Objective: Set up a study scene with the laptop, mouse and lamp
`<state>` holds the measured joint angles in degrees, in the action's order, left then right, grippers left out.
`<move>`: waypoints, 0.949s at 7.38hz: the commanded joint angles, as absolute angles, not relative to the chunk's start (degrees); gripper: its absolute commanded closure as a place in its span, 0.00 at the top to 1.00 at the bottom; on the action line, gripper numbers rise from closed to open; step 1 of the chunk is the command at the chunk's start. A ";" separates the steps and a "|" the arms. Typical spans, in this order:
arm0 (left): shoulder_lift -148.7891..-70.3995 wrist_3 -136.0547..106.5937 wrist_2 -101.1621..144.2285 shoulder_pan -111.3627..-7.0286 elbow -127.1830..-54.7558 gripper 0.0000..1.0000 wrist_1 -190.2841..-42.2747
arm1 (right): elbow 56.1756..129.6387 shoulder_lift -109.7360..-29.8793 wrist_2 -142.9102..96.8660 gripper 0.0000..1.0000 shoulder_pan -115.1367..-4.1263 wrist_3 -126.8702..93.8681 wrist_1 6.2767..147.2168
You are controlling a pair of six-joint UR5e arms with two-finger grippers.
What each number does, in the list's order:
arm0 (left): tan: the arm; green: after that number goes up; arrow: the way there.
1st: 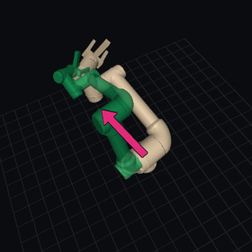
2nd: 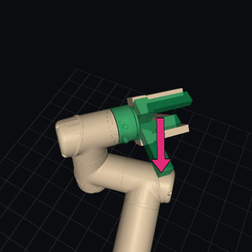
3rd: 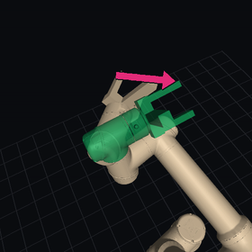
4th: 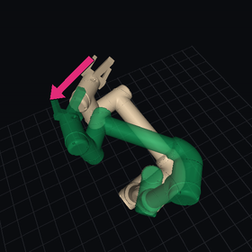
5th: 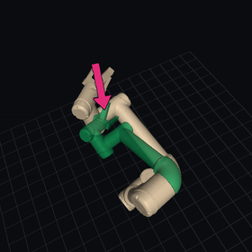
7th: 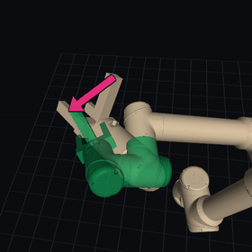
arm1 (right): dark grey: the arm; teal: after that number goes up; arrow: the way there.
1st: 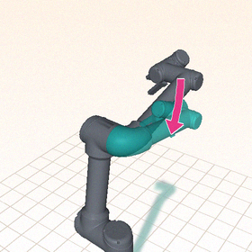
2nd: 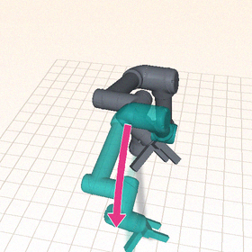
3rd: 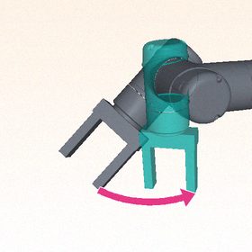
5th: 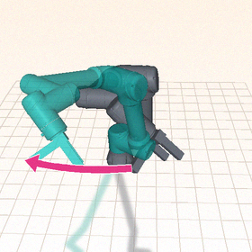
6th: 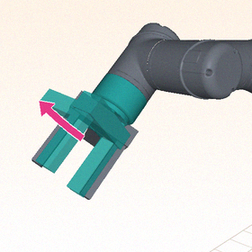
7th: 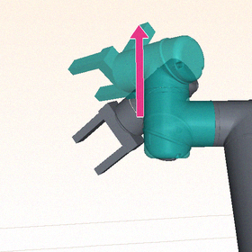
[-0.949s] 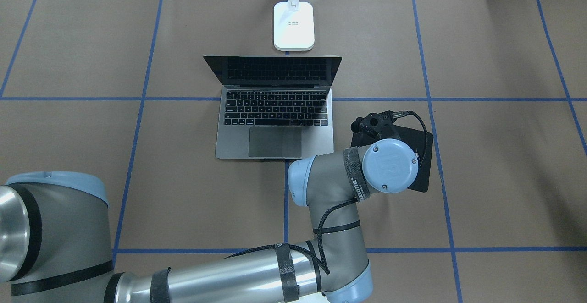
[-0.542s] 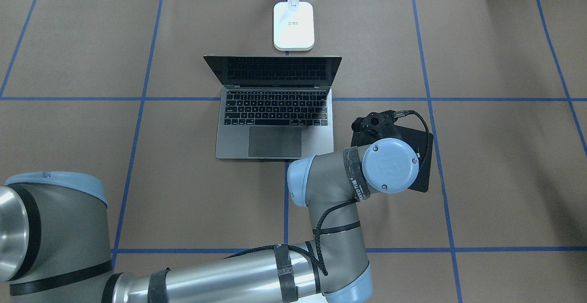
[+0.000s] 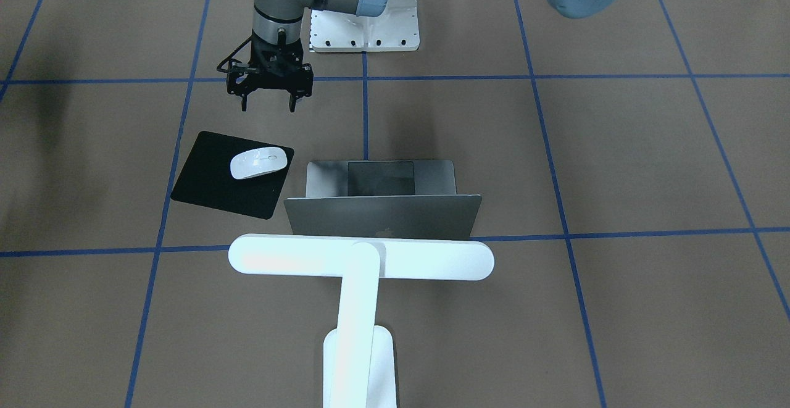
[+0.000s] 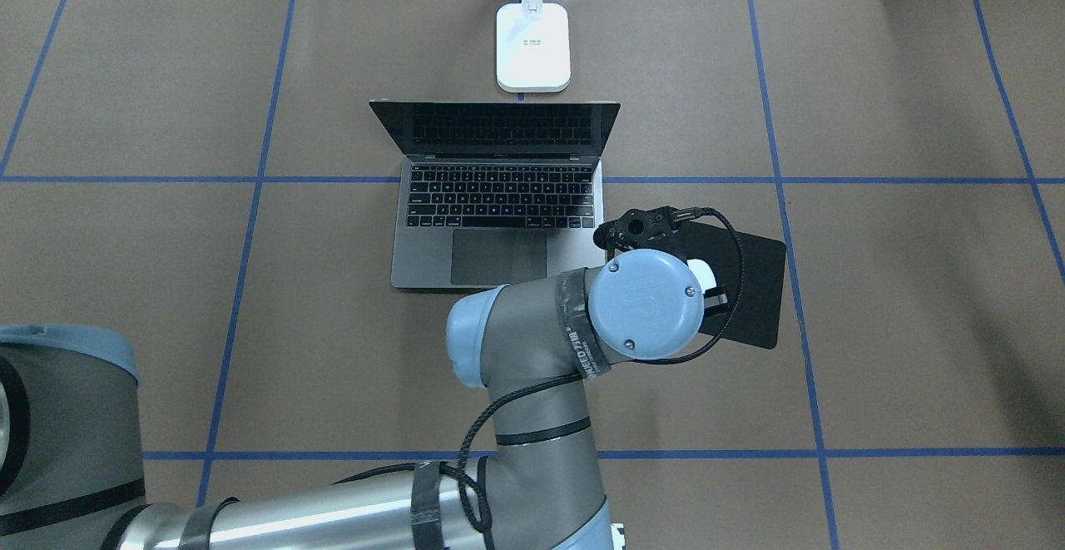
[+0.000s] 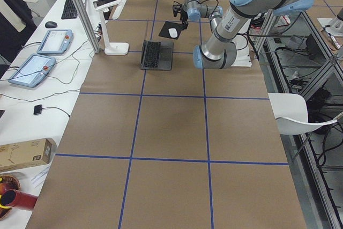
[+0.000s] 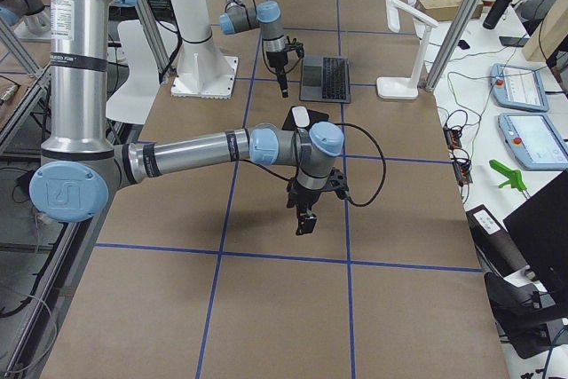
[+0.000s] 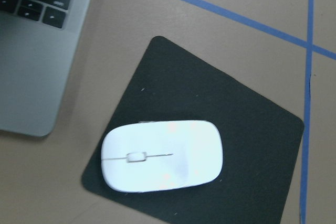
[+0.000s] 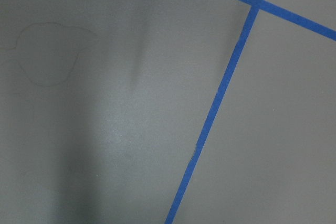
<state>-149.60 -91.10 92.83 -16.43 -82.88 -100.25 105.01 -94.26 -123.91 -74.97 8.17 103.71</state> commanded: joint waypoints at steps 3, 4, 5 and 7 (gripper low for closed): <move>-132.65 -82.20 97.89 -20.02 -109.39 0.94 -87.12 | 104.94 -93.26 -123.66 1.00 -74.97 8.18 103.62; -131.06 -80.44 102.09 -22.74 -111.77 0.94 -83.27 | 104.85 -93.16 -123.58 1.00 -74.97 7.91 103.62; -128.70 -78.85 102.74 -23.63 -114.15 0.94 -82.71 | 104.24 -92.99 -123.75 1.00 -75.58 7.74 103.54; -123.86 -76.47 103.01 -25.74 -117.93 0.94 -82.62 | 103.98 -91.59 -128.63 1.00 -79.43 7.47 102.92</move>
<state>-127.02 -77.95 102.57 -24.28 -115.26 -82.94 104.23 -92.58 -125.11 -77.22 7.71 103.04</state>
